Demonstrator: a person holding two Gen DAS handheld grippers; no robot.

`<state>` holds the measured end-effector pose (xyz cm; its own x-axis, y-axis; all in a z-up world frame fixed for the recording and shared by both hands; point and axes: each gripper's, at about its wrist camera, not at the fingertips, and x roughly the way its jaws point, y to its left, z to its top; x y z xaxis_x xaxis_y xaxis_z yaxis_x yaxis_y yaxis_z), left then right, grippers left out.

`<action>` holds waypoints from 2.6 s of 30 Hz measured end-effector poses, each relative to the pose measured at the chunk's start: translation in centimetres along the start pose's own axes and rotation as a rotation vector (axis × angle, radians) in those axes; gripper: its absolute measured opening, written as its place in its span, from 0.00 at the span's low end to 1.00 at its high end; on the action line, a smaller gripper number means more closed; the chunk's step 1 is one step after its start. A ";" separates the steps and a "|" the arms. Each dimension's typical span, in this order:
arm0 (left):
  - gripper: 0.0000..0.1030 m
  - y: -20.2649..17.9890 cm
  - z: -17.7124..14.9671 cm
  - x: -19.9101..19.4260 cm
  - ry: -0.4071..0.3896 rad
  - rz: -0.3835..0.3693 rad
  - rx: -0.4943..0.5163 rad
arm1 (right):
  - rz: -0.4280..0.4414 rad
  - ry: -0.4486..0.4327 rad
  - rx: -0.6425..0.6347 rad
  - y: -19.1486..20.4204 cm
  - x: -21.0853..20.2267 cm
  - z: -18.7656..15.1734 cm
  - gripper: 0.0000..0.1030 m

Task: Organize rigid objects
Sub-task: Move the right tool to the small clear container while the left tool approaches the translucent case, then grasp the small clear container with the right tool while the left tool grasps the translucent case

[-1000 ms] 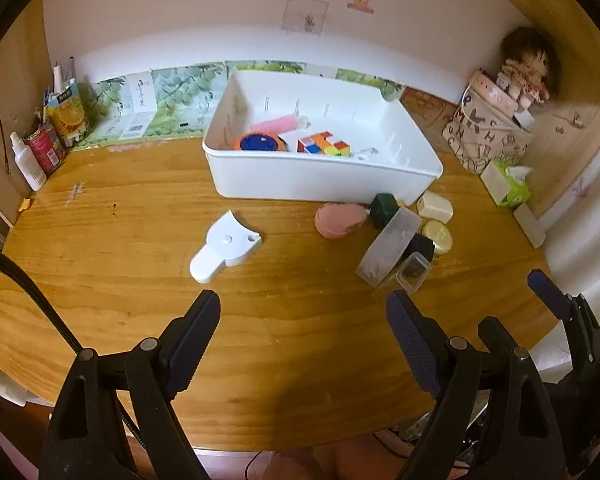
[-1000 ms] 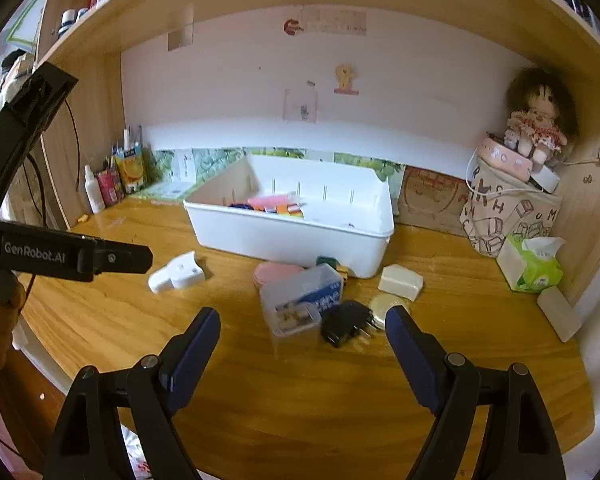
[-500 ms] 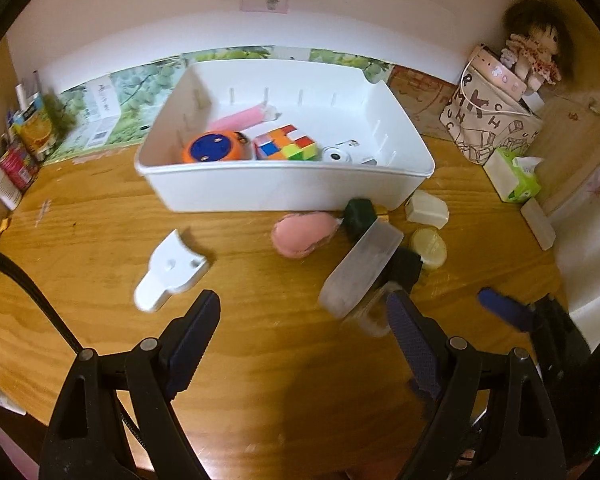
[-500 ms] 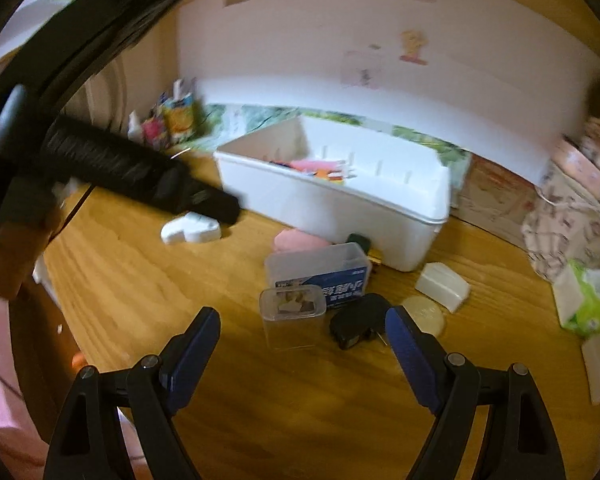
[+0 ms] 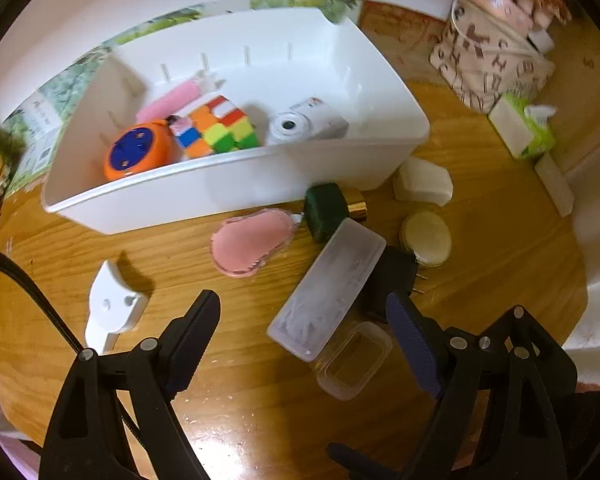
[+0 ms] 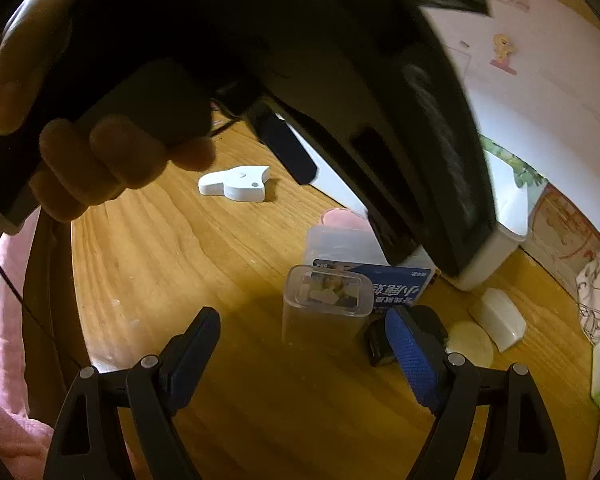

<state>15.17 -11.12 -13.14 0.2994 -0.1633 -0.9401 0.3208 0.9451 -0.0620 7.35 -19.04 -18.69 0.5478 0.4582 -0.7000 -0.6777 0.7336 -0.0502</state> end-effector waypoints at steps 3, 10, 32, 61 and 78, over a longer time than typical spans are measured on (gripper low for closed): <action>0.85 -0.7 0.4 1.1 0.033 0.009 0.031 | 0.029 0.013 0.016 -0.6 0.8 0.0 0.83; 0.84 -1.0 1.5 3.5 0.111 0.032 0.034 | 0.103 0.012 0.067 -2.0 1.8 0.4 0.78; 0.53 -1.5 2.0 5.4 0.216 -0.018 -0.051 | 0.198 0.032 0.030 -2.5 2.4 0.9 0.50; 0.44 5.9 -3.2 1.1 0.216 0.036 -0.366 | 0.335 0.010 -0.199 1.7 -0.9 -0.2 0.49; 0.44 11.3 -2.0 -6.4 0.002 0.160 -0.483 | 0.341 -0.120 -0.150 -0.5 -3.5 4.6 0.49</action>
<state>15.10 1.12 -8.43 0.3094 -0.0052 -0.9509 -0.1811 0.9813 -0.0643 8.02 -18.72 -12.95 0.3261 0.7249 -0.6068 -0.8902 0.4515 0.0609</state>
